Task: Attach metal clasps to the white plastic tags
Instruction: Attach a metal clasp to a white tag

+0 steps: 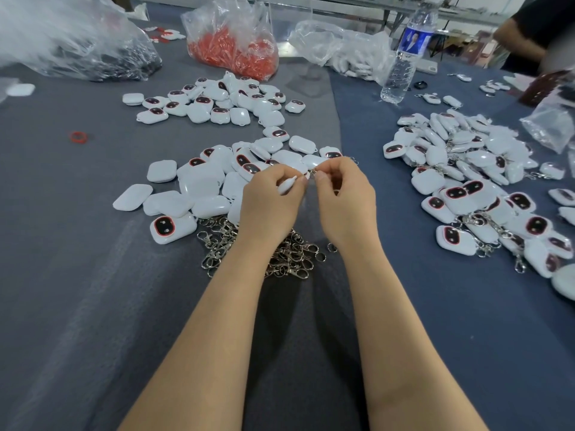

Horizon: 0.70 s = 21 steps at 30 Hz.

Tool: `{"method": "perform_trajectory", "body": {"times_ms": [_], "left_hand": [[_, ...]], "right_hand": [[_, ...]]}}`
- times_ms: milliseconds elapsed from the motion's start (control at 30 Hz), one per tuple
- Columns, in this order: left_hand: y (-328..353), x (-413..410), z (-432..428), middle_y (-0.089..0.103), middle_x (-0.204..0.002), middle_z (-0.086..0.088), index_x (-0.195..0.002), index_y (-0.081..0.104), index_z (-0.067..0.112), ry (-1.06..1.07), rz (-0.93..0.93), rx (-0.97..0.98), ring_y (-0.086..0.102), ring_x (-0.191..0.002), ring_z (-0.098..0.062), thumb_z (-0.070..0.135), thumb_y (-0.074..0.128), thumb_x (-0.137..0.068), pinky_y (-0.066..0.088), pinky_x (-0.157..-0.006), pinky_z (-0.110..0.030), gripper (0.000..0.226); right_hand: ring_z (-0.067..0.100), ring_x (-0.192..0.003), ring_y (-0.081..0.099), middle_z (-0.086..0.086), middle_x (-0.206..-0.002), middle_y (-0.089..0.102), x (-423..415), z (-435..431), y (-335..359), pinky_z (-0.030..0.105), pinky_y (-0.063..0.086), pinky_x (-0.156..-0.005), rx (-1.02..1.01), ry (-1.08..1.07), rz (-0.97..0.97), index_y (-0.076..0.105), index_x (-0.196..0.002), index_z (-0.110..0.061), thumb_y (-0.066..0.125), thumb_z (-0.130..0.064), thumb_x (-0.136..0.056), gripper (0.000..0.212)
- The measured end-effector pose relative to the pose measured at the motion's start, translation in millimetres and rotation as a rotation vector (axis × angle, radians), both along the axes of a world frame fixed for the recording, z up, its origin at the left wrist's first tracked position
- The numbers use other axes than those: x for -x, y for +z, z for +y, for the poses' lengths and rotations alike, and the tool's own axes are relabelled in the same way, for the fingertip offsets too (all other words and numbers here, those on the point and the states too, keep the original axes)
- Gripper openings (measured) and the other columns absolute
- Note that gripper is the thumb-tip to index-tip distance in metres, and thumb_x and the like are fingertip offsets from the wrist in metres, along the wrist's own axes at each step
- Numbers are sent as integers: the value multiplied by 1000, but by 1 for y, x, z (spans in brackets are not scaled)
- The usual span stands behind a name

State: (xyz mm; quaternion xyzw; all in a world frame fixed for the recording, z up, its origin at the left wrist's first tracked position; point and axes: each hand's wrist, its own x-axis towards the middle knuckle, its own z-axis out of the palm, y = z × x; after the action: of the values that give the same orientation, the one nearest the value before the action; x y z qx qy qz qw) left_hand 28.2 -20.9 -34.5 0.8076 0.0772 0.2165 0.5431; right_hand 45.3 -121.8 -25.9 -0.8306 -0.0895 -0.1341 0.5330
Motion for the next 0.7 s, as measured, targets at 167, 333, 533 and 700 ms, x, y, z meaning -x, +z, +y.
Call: {"method": "perform_trajectory", "body": {"times_ms": [167, 333, 533, 700], "left_hand": [[2, 1, -1, 62, -79, 16, -83, 66, 21, -16, -12, 64, 58, -77, 0, 18, 63, -87, 43, -68, -10, 6], [3, 2, -2, 65, -82, 12, -85, 67, 21, -38, 12, 107, 61, -83, -5, 19, 64, -85, 48, -74, -17, 3], [2, 1, 1, 64, -79, 14, -81, 67, 21, 6, -3, 77, 61, -82, -8, 18, 63, -86, 49, -77, -23, 7], [0, 0, 2, 60, -73, 17, -83, 68, 18, 66, -12, -20, 58, -78, -7, 20, 63, -87, 41, -66, -12, 7]], "right_hand": [[-3, -70, 51, -13, -77, 58, 1, 1, 2, 4, 38, -63, -11, 20, 5, 58, -86, -22, 55, -12, -92, 12], [2, -68, 53, -12, -76, 60, 1, 1, 1, 6, 39, -60, -21, 17, 17, 61, -88, -22, 56, -13, -92, 11], [-3, -64, 51, -13, -73, 59, -1, 1, 2, 5, 37, -59, -33, 45, 57, 61, -84, -24, 56, -12, -91, 14], [4, -89, 56, -8, -96, 63, -3, 0, 0, 14, 40, -74, 15, -23, 59, 61, -89, -25, 55, -13, -88, 13]]}}
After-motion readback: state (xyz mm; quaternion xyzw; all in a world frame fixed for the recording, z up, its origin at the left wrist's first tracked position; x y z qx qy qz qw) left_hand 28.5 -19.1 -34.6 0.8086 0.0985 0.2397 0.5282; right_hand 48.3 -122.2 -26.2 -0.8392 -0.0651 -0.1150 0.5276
